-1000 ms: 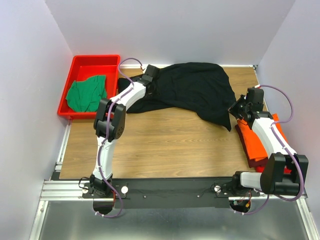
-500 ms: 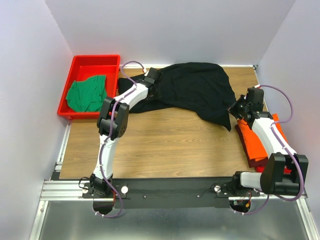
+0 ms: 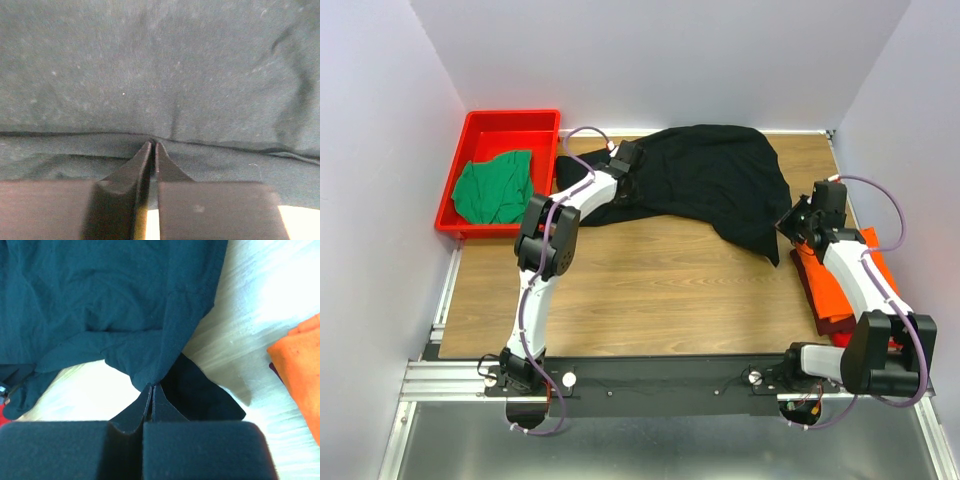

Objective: Fold and stack the t-shirts
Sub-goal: Flatten the tshirt out

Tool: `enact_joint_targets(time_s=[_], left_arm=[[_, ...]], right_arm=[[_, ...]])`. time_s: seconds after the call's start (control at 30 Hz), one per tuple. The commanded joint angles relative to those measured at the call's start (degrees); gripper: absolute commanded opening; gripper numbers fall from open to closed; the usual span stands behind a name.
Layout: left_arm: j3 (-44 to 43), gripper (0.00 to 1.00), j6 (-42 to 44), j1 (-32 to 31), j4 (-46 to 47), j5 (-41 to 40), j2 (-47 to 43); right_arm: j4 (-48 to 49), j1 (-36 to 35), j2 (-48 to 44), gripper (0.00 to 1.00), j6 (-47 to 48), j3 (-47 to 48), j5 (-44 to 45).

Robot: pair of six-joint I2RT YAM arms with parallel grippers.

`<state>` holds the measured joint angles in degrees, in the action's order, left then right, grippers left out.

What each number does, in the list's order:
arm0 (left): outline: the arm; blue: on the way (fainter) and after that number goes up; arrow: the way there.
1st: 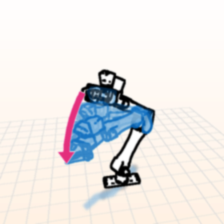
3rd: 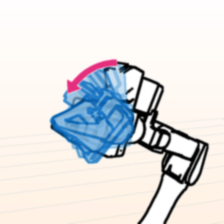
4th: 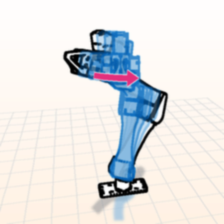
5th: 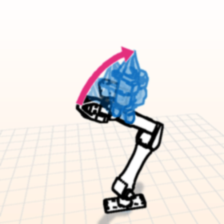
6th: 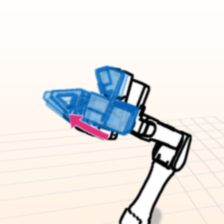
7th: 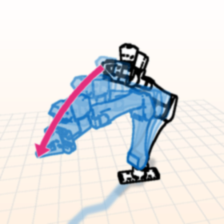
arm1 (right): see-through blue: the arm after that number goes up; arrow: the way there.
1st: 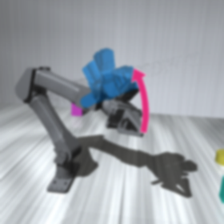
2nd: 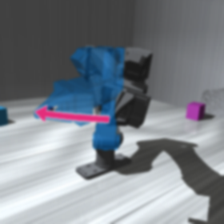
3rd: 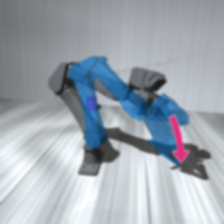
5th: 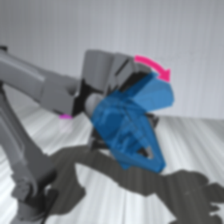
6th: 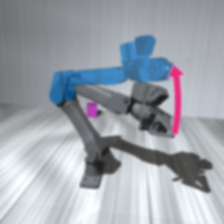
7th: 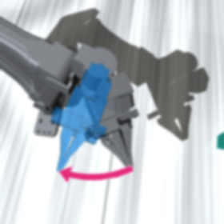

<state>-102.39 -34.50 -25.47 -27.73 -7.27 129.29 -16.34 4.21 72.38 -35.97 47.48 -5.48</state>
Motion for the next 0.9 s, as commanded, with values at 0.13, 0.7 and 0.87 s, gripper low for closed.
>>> enact_joint_targets(time_s=[0.13,0.7,0.87], left_arm=[[5.44,0.0,0.05,-1.51,3.73,-0.38,-4.92],[30.22,0.0,-3.03,-3.88,20.6,0.93,-24.33],[36.98,0.0,-5.39,-5.28,23.76,1.46,-28.48]], right_arm=[[0.52,0.36,-3.38,0.0,-0.24,-2.57,-2.17],[0.43,0.36,-5.05,0.34,0.98,-4.51,-1.03],[0.34,0.36,-5.76,0.45,1.43,-4.6,-1.9]])
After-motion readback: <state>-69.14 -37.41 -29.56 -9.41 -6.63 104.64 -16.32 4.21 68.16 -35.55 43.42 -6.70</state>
